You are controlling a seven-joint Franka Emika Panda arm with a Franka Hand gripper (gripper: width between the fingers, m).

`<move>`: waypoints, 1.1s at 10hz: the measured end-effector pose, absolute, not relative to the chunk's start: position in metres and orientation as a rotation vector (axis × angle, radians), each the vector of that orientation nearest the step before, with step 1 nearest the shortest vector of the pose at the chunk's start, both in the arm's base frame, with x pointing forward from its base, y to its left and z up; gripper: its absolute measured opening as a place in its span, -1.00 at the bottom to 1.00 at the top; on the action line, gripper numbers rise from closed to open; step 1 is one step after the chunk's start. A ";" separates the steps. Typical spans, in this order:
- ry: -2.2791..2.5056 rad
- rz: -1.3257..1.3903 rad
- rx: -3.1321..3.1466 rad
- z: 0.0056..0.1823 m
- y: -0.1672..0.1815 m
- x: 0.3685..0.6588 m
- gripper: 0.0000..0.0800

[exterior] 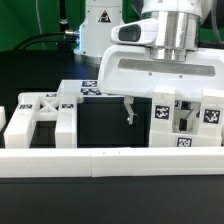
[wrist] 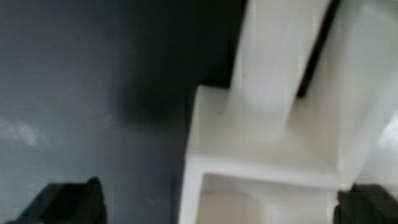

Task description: Assemble chair

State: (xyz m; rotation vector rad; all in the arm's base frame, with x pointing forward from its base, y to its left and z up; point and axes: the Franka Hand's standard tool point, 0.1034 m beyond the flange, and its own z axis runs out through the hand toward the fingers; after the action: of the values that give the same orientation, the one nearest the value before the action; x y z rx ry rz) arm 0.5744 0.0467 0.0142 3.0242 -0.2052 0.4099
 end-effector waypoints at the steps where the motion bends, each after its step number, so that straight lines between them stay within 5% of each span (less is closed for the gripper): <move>1: -0.199 0.403 3.023 0.010 0.050 0.573 0.62; 3: -0.196 0.400 3.022 0.009 0.049 0.573 0.62; 4: -0.198 0.399 3.022 0.008 0.049 0.573 0.35; 5: -0.198 0.398 3.022 0.008 0.049 0.573 0.35; 6: -0.198 0.397 3.022 0.008 0.049 0.572 -0.12; 7: -0.198 0.398 3.022 0.008 0.049 0.572 -0.12; 9: -0.215 0.400 3.018 0.014 0.041 0.571 -0.85; 11: -0.182 0.397 3.034 0.032 0.037 0.567 -0.92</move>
Offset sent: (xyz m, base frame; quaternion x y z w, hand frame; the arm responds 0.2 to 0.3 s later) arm 0.0012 0.0000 -0.0008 0.0069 -0.0046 0.0002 1.0000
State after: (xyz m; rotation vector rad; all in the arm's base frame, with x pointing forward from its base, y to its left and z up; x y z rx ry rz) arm 0.5669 0.0374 0.0322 3.0343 -0.1822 0.3967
